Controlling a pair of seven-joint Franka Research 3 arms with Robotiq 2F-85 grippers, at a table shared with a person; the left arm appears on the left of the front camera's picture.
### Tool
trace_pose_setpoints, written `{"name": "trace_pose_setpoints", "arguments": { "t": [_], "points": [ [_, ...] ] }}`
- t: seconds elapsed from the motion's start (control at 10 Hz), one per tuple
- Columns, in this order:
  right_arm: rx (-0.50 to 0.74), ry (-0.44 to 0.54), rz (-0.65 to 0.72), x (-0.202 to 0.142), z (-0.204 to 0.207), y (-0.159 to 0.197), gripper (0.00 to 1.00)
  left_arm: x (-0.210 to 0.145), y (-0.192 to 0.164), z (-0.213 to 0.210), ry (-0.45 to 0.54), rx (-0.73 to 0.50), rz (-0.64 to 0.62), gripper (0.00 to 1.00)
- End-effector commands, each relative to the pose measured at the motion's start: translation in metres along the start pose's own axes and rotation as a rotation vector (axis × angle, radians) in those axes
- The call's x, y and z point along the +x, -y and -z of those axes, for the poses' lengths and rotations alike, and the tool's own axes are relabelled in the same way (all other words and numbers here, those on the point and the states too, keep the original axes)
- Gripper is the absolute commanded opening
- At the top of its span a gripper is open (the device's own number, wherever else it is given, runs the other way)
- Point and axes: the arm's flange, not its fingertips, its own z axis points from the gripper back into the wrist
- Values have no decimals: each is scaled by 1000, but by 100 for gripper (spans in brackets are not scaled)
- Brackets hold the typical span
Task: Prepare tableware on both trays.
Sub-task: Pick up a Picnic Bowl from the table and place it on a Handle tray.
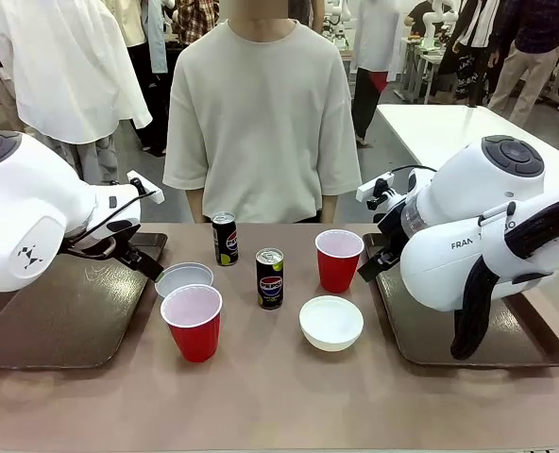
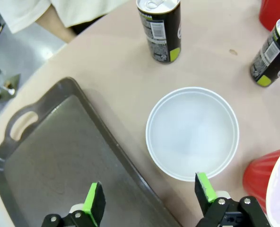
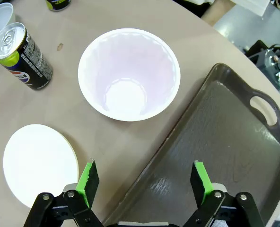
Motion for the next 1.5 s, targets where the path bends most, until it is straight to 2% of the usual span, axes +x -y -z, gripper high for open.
{"name": "trace_pose_setpoints", "arguments": {
  "t": [0.0, 0.6, 0.8, 1.0, 1.1, 1.2, 1.4],
  "points": [
    [0, 0, 0, 0, 0, 0, 100, 0, 0, 0, 0, 0, 0, 100],
    [0, 0, 0, 0, 0, 0, 100, 0, 0, 0, 0, 0, 0, 100],
    [-59, -40, 26, -15, -49, -6, 100, -23, 8, -57, -43, 2, 17, 100],
    [-63, -67, 159, -55, -113, -11, 100, -56, 19, -122, -100, -50, 7, 100],
    [-41, -88, 190, -80, -138, -16, 100, -69, 19, -137, -157, -100, 13, 100],
    [-37, -93, 206, -108, -154, -26, 100, -85, 23, -145, -192, -143, 3, 100],
    [-43, -114, 236, -146, -155, -43, 100, -102, 25, -157, -187, -148, -30, 100]
  ]
}}
